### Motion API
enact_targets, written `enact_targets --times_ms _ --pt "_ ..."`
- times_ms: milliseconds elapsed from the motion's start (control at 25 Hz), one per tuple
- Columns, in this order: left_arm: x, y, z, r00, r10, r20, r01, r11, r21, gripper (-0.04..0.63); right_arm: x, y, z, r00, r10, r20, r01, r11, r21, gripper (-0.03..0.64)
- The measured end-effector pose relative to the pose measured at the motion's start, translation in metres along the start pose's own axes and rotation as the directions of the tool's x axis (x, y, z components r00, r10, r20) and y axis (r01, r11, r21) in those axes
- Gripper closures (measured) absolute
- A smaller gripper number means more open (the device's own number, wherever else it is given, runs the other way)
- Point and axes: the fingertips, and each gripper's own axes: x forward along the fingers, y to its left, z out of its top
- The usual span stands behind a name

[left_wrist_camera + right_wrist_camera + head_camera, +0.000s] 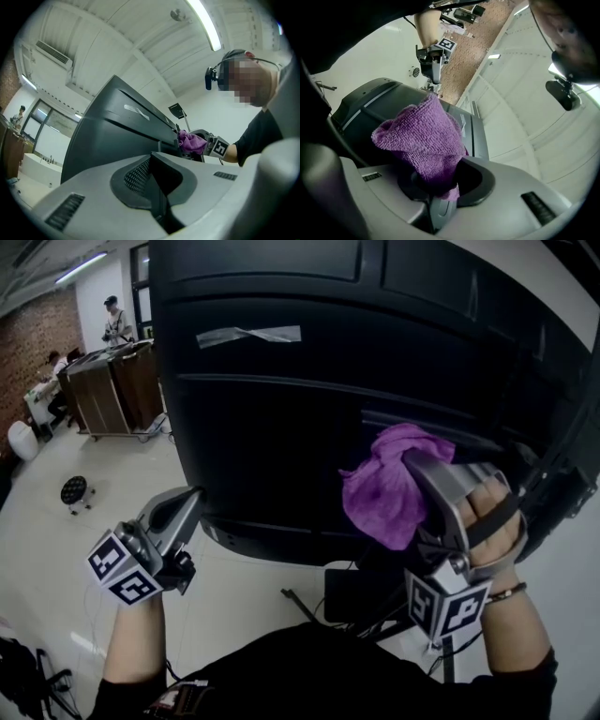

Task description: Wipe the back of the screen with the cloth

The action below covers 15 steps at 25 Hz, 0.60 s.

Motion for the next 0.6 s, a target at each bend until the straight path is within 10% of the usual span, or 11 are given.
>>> enact_targets --times_ms 440,600 --pt "0.010 -0.033 -0.019 1.000 0.016 -0.011 -0.017 1.000 -0.014 0.600 -0.037 0.022 -0.061 0.965 0.178 -0.194 -0.180 0.984 0.005 0.526" --pt "-0.002 -0.032 -0.023 0.998 0.056 -0.009 -0.057 0.998 -0.024 0.600 -0.045 0.013 -0.029 0.986 0.145 -0.088 -0.135 0.985 0.109 0.526"
